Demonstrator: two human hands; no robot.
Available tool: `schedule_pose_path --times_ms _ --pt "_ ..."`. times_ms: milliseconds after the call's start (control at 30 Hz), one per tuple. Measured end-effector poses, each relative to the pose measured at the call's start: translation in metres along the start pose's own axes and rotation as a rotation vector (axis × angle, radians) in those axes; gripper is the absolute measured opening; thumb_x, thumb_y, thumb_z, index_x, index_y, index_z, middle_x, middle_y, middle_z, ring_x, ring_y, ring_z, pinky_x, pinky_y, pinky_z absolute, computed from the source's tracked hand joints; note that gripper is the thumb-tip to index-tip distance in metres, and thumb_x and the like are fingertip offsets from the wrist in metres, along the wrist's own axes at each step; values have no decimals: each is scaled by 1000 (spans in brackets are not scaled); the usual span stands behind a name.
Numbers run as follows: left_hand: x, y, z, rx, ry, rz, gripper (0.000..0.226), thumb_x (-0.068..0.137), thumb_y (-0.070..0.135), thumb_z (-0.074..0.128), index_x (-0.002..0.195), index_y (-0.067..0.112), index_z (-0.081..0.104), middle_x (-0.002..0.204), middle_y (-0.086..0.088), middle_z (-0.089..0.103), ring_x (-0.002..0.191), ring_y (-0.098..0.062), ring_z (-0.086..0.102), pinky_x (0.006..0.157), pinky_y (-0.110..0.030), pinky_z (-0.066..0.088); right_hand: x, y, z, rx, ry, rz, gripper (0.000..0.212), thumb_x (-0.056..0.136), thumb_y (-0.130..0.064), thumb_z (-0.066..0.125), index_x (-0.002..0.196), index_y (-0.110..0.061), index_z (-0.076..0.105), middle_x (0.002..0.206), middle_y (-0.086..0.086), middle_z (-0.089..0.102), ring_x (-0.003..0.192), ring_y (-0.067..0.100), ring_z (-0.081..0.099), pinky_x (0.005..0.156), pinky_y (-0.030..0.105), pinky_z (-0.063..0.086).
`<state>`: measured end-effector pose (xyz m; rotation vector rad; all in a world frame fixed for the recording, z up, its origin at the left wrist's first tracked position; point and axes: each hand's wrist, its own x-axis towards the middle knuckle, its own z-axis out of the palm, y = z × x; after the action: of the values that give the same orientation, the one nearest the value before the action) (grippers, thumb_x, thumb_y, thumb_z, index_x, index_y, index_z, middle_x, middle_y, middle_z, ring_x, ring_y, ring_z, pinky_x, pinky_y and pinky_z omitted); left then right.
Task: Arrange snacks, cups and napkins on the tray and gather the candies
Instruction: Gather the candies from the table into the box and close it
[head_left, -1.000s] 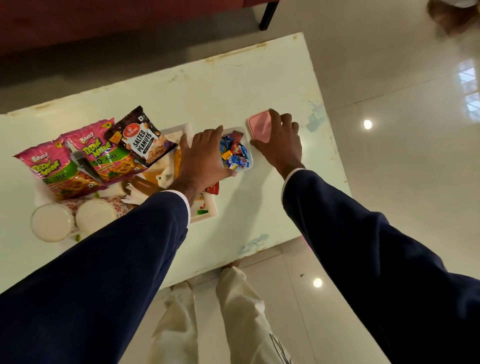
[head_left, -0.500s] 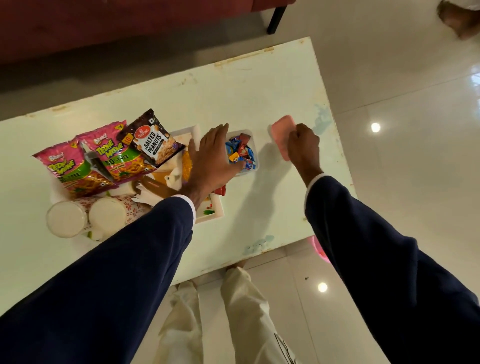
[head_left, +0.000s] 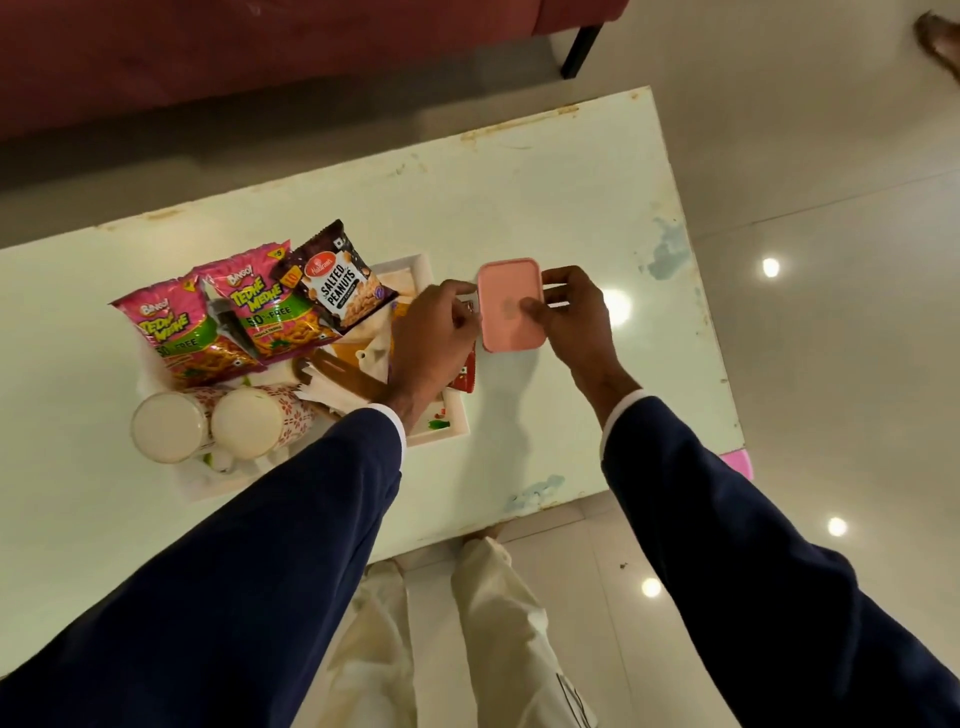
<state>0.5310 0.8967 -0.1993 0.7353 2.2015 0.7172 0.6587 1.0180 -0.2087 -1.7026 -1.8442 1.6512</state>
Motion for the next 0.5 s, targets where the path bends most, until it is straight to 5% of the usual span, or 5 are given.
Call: schedule_pose_path --times_ms 100,233,500 --pt "6 -4 0 242 25 76 35 93 31 64 127 26 61 119 -3 59 111 -22 59 103 -49 43 4 1 7 -110 46 -36 35 82 -20 77 112 -14 61 99 2 66 82 19 64 62 19 44" --pt "13 -7 1 348 -6 32 41 92 38 63 131 23 60 133 -6 51 125 -28 47 102 -47 33 7 4 11 -178 99 -22 39 80 -22 79 113 -15 60 105 6 67 87 20 64 68 22 46" --pt "27 -3 -1 447 -18 2 35 93 51 62 115 25 71 129 -5 58 124 -29 47 102 -50 30 8 7 13 -281 79 -45 40 83 -28 77 119 -23 60 108 1 64 96 18 62 67 25 45"
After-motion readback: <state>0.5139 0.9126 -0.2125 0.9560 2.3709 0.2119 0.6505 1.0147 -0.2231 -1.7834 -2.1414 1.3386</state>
